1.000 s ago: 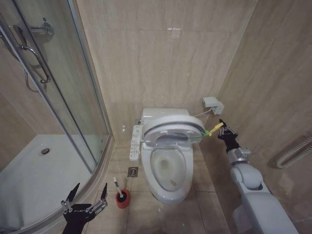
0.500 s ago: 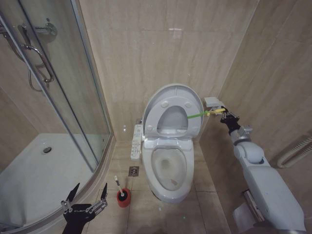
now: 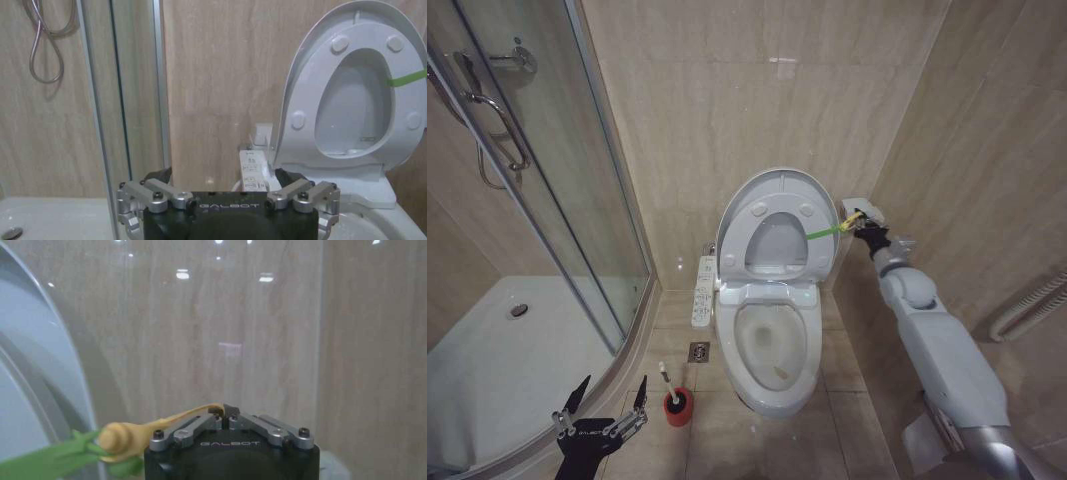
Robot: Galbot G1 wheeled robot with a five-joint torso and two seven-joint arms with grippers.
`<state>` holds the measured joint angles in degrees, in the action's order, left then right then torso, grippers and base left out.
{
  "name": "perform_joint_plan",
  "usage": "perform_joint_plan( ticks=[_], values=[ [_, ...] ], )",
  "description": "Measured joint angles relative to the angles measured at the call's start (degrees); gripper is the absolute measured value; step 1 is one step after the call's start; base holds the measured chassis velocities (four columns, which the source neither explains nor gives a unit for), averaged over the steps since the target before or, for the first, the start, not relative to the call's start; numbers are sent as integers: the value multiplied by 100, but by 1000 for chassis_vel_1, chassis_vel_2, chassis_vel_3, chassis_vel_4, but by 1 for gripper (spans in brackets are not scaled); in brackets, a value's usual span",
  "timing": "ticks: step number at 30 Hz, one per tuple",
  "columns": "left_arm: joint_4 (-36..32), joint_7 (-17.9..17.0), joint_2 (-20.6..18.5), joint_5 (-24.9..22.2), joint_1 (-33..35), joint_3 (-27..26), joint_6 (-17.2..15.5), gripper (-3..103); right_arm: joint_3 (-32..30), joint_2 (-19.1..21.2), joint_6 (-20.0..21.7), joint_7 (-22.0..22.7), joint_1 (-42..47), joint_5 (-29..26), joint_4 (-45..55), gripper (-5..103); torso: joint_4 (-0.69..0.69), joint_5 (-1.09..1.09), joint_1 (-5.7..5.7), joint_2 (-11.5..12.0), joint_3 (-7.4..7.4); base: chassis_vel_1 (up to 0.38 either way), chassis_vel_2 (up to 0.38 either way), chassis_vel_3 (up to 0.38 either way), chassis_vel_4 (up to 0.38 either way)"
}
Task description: Open the toilet lid, clean the toilet bowl with a toilet brush, close the toilet lid, and flush.
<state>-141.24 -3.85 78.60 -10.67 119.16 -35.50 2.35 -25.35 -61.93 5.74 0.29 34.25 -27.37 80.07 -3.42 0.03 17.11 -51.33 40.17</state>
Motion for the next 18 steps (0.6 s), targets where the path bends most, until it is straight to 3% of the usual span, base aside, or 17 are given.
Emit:
perform_joint_plan(
  ticks=[5,18],
  values=[
    [0,0,0,0,0,0,0,100,147,-139,13,68,-132,-21,-76,1,-5,-2,0,0,-1,0,0,0,0],
    [0,0,0,0,0,0,0,100,76,-165,-12,53,-27,76,59,1,2,0,0,0,0,0,0,0,0]
  ],
)
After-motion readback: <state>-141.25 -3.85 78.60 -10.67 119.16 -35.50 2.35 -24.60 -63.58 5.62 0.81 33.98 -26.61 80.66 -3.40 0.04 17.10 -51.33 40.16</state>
